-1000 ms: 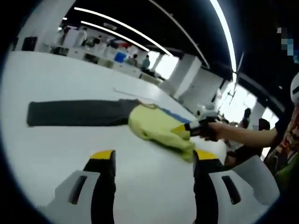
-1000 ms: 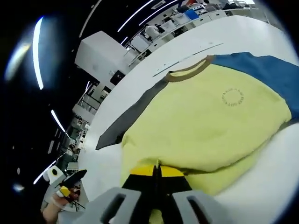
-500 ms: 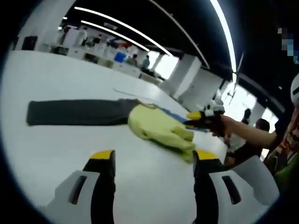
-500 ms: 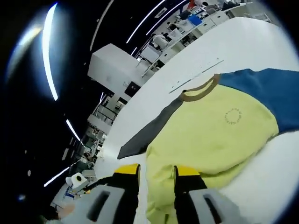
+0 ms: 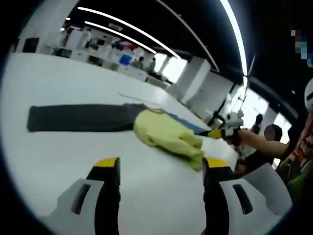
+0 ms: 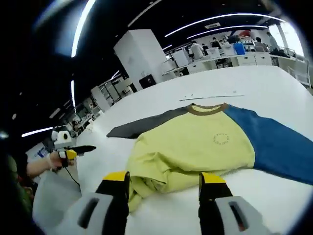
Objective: Fold the garment on the visible template until the final outline fits inside the template.
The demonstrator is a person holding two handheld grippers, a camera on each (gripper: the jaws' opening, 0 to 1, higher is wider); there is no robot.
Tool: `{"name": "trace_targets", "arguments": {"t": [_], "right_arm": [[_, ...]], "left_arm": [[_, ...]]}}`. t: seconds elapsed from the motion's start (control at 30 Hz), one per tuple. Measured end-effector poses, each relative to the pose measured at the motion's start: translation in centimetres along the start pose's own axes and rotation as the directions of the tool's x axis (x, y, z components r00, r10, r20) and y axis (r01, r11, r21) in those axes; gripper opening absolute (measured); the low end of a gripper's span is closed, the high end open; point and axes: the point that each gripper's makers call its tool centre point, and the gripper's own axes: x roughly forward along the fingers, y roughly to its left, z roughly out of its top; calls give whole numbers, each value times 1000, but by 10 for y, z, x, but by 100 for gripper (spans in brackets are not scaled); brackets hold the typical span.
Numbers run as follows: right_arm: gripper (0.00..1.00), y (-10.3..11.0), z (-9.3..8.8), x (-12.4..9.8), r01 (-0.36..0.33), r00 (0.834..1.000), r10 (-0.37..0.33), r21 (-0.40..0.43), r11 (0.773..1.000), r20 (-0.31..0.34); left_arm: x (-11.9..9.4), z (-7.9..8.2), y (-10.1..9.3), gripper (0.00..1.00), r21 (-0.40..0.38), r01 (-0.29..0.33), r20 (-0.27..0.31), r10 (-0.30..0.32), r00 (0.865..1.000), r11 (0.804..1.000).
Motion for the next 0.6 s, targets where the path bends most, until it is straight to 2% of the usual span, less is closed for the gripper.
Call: {"name": "trace_targets", "arguments": {"t": [0.13, 0.17, 0.2, 0.27, 0.33, 0.6], "right_arm": [[53, 0, -11, -3, 7, 1000, -7, -2, 1000, -23], [50, -3, -15, -4, 26, 999, -28, -51, 998, -39], [46, -9, -12, -1, 36, 999, -38, -104, 994, -19], [37, -14, -10, -2, 59, 998, -61, -127, 990, -9], [33, -10, -6, 0, 53, 999, -52, -162, 985, 9], [29, -8, -14, 15, 13, 999, -18, -170, 985, -27]], "left_arm": [[0, 0, 0, 65, 2, 1, -1, -1, 1000, 1000], [0, 0, -1, 65, 2, 1, -1, -1, 1000, 1000], [0, 1, -1, 65, 0, 1, 0, -1, 1000, 1000], [0, 1, -1, 65, -2, 0, 1, 0, 1000, 1000], [-1, 1, 0, 65, -6, -1, 4, 1, 1000, 1000], [-2, 3, 1, 65, -16, -3, 19, 4, 1000, 1000]]}}
